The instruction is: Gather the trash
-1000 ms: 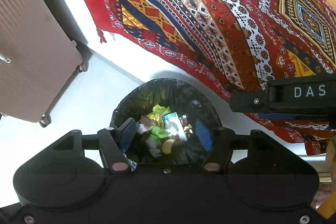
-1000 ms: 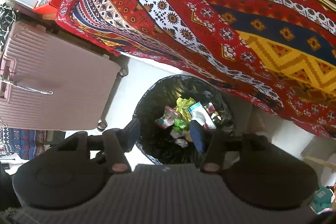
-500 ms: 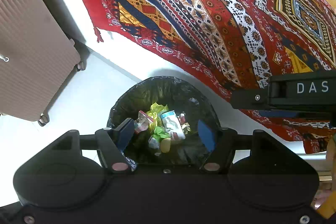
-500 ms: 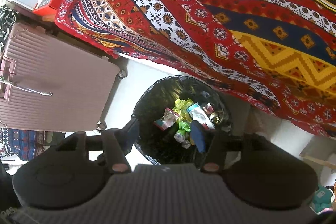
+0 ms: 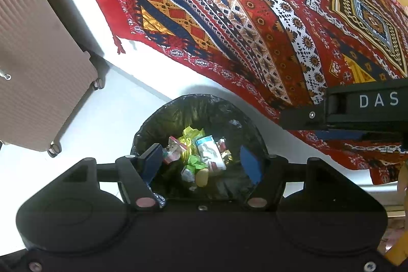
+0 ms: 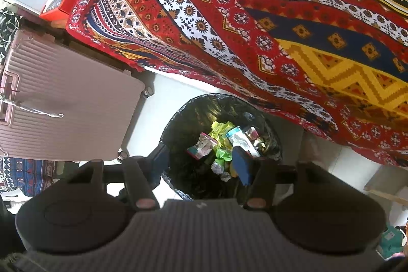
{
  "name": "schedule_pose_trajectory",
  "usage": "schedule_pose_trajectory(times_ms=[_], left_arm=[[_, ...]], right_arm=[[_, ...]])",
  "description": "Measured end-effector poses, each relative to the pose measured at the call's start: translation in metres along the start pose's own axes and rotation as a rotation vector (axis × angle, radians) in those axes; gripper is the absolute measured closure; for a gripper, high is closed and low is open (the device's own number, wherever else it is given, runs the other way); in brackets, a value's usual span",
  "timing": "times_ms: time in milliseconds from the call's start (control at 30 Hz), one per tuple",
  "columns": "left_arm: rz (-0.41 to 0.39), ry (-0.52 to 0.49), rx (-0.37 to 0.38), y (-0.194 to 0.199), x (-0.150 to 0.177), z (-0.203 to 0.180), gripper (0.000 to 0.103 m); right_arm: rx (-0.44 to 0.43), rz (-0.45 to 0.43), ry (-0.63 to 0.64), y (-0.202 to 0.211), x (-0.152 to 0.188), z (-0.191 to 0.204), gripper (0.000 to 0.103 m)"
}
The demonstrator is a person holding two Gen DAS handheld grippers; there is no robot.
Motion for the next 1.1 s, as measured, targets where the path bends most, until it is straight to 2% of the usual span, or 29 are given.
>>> schedule_pose_trajectory(times_ms=[300, 1100], left_arm=[[-0.018, -0.041, -0.029, -0.0002, 0.0008, -0.0031, 0.039], [-0.013, -0.037, -0.013, -0.0011, 0.0004, -0.0011, 0.037]], right_arm=[[0.002, -0.007, -0.01, 0.0015, 0.0006, -0.0014, 0.034], [0.015, -0.017, -0.013, 0.004, 0.0016, -0.0018, 0.033]])
Point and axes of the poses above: each gripper's, at about its wrist camera, not at the fingertips, and y roughly against the way its jaws point, z to its left, x to its underside, the point moved 2 cm from there along -y, roughly the way its jaws point, and after that the axes turned 3 degrees about -z, right-handed, at the moved point
